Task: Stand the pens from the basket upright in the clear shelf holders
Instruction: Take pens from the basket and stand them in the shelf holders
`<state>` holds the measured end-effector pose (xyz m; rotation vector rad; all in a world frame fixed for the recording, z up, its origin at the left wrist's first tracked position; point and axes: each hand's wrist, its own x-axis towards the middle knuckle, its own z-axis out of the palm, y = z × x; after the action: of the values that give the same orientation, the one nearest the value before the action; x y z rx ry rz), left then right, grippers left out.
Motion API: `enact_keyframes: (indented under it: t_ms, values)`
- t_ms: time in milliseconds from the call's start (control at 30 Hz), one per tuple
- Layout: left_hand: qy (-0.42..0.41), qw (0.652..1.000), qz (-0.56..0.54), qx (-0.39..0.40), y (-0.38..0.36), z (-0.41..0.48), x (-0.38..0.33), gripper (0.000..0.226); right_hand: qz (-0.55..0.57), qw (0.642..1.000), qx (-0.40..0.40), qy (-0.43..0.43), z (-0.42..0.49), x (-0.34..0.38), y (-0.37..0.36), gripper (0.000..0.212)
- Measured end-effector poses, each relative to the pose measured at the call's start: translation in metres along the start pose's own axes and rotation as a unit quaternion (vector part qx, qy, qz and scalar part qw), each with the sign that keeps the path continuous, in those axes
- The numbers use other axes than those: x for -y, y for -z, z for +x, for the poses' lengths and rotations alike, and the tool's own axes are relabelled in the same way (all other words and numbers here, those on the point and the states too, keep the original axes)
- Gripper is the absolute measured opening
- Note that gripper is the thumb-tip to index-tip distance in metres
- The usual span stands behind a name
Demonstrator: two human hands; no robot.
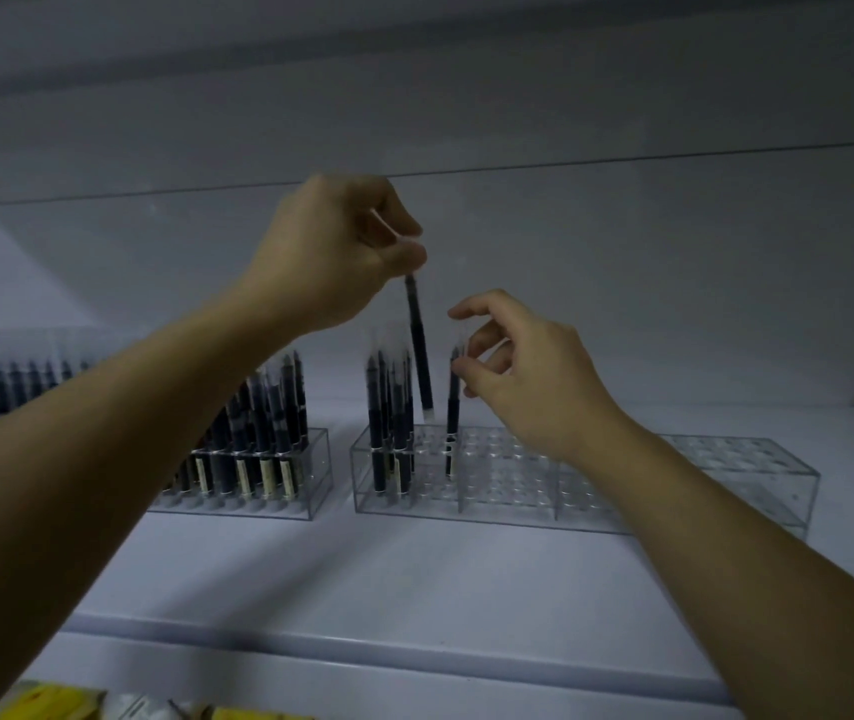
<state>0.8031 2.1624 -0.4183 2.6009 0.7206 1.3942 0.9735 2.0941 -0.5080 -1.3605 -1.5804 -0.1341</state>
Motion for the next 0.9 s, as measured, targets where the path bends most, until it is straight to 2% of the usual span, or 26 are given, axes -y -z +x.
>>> enact_keyframes:
  t_ms: [267, 467, 533, 633, 900]
  values:
    - [0.004, 1.0, -0.001, -0.01, -0.009, -0.008, -0.002, 0.009, 0.011, 1.0, 0.006, -0.008, -0.001, 0.0, 0.001, 0.035]
    - [-0.031, 0.999, 0.01, -0.023, -0.01, -0.018, -0.006, 0.008, 0.014, 1.0, 0.005, -0.007, -0.001, 0.0, 0.0, 0.033]
    - [-0.015, 0.999, 0.03, -0.002, -0.012, -0.015, -0.005, 0.008, 0.016, 1.0, 0.006, -0.01, -0.001, 0.001, 0.0, 0.033]
    - [0.029, 0.996, 0.041, 0.071, -0.021, -0.012, 0.002, 0.007, 0.019, 1.0, 0.007, -0.012, 0.0, 0.001, 0.0, 0.033]
    - [0.05, 0.994, 0.045, 0.088, -0.021, -0.007, -0.001, 0.013, 0.019, 1.0, 0.006, -0.012, 0.0, 0.002, 0.0, 0.033]
